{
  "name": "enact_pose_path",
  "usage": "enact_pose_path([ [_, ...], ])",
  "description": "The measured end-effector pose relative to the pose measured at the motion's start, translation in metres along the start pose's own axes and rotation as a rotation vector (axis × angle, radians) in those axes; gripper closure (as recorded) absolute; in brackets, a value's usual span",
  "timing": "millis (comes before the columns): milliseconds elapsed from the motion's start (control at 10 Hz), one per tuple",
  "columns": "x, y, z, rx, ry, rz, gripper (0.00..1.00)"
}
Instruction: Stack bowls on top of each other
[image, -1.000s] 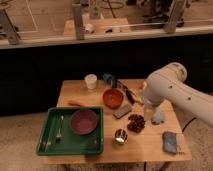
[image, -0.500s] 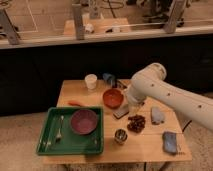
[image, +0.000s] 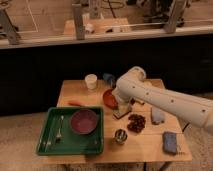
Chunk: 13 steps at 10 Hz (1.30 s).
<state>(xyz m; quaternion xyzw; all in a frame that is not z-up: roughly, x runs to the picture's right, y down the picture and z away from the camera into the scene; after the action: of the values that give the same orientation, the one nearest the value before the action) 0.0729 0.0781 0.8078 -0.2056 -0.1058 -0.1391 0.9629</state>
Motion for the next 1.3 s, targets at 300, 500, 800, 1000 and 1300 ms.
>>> enact_pose_path([
  [300, 0.017, -0.01, 0.025, -0.026, -0.011, 0.022, 0.2],
  [500, 0.022, -0.007, 0.038, -0.042, -0.029, 0.018, 0.2],
  [800, 0.013, -0.008, 0.052, -0.056, -0.042, -0.002, 0.2],
  [1000, 0.005, -0.013, 0.059, -0.066, -0.039, -0.013, 0.21],
  [1300, 0.002, -0.021, 0.067, -0.082, -0.025, -0.013, 0.46],
])
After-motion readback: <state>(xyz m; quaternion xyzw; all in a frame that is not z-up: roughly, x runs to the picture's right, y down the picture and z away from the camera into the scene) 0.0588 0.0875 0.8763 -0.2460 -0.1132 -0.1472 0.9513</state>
